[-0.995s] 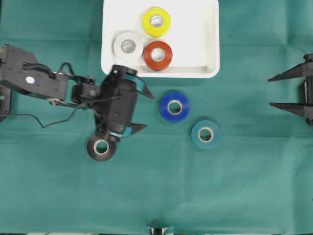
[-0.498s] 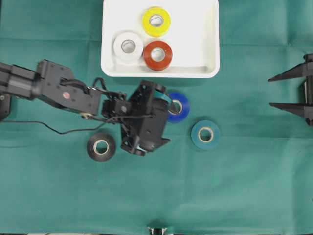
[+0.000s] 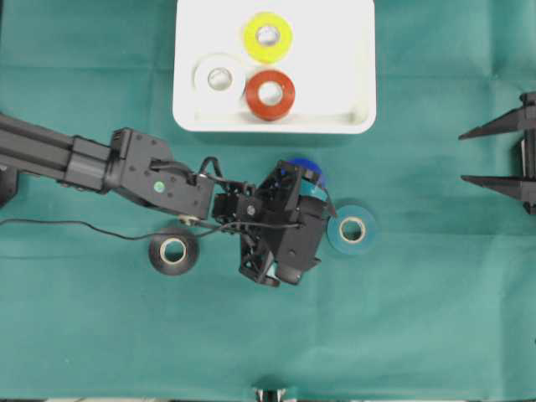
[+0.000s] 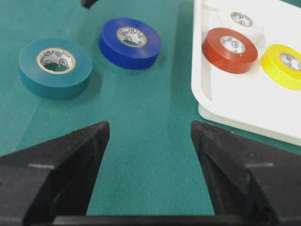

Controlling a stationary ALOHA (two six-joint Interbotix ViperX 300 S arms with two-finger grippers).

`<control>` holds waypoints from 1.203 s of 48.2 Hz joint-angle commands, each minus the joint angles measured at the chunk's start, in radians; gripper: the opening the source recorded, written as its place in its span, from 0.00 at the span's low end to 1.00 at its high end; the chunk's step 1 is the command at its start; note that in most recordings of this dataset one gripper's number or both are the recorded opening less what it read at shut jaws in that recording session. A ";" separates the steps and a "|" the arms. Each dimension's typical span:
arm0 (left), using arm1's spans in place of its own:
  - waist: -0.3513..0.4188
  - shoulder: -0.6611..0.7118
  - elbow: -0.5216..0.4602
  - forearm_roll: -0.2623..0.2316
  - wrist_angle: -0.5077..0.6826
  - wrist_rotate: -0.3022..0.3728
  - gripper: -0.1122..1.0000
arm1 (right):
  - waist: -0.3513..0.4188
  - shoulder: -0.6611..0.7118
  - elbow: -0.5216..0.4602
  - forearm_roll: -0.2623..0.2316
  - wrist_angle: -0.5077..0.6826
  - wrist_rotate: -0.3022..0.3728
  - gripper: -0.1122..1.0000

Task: Put the tape into the white case with the left arm.
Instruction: 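Move the open left gripper over the teal tape roll, then lower the left gripper onto the teal roll's rim and close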

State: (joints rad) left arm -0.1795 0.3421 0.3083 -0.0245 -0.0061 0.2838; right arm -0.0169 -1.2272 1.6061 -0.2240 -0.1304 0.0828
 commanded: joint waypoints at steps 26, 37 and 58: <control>-0.006 0.101 -0.153 0.002 0.060 0.002 0.98 | -0.002 0.006 -0.009 -0.002 -0.005 0.000 0.97; -0.008 0.133 -0.193 0.002 0.074 0.002 0.98 | 0.000 0.006 -0.008 -0.002 -0.005 0.000 0.97; -0.015 0.179 -0.252 0.003 0.141 0.002 0.98 | -0.002 0.006 -0.008 -0.002 -0.005 0.000 0.97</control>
State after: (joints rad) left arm -0.1917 0.5400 0.0859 -0.0245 0.1335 0.2853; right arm -0.0169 -1.2272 1.6061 -0.2240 -0.1304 0.0828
